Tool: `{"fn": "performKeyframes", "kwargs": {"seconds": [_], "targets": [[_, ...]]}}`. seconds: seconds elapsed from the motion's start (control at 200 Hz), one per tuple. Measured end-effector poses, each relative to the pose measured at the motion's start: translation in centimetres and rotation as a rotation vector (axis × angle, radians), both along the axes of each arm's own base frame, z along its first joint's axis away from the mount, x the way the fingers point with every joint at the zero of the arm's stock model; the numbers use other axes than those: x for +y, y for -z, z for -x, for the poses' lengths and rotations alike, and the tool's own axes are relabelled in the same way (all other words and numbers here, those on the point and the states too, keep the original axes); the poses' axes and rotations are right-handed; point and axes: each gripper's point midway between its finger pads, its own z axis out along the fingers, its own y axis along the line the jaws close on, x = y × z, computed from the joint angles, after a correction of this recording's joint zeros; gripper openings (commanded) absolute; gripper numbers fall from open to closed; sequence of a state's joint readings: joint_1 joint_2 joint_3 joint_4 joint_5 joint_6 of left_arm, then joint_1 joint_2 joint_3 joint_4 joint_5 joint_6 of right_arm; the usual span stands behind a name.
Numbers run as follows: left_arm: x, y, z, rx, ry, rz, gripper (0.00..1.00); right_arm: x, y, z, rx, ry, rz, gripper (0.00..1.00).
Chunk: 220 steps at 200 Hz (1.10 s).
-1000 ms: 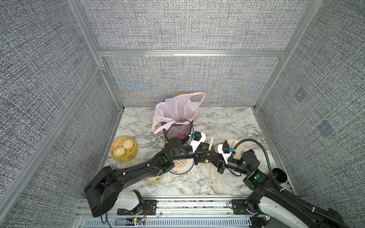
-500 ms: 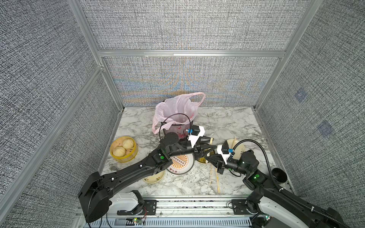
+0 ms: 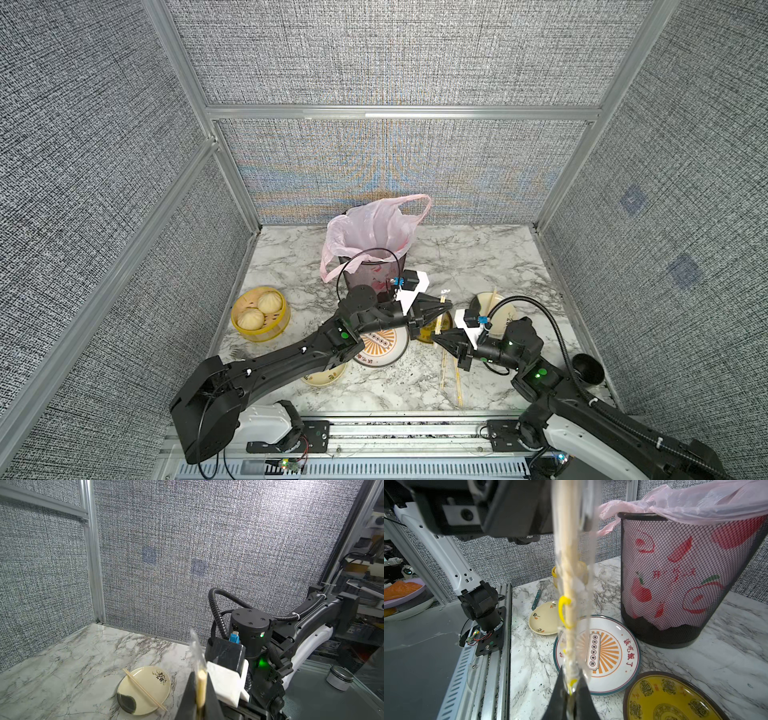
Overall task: Remove the packaging of disposable chopsticks
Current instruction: Remove the packet bag from the disposable chopsticks.
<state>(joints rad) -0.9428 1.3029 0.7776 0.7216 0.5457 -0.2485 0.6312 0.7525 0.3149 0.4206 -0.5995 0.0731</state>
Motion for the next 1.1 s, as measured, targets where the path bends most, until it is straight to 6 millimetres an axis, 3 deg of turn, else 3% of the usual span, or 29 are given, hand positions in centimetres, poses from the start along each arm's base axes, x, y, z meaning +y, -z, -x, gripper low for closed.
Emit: {"fn": "performKeyframes", "kwargs": {"seconds": [0.36, 0.536, 0.651, 0.871, 1.101], "targets": [[0.0, 1.4, -0.4, 0.024, -0.015, 0.029, 0.06, -0.2, 0.6, 0.0, 0.047, 0.010, 0.029, 0.00], [0.0, 2.5, -0.3, 0.032, -0.013, 0.017, 0.08, -0.2, 0.1, 0.0, 0.046, 0.012, 0.031, 0.00], [0.1, 4.6, 0.0, 0.075, -0.008, -0.045, 0.08, -0.2, -1.1, -0.1, 0.022, 0.017, 0.011, 0.00], [0.0, 5.6, 0.5, 0.090, 0.027, -0.064, 0.07, -0.1, -1.5, -0.2, 0.018, 0.012, 0.008, 0.00], [-0.3, 6.6, 0.9, 0.122, 0.063, -0.109, 0.16, -0.1, -2.3, -0.4, -0.019, 0.020, -0.020, 0.00]]}}
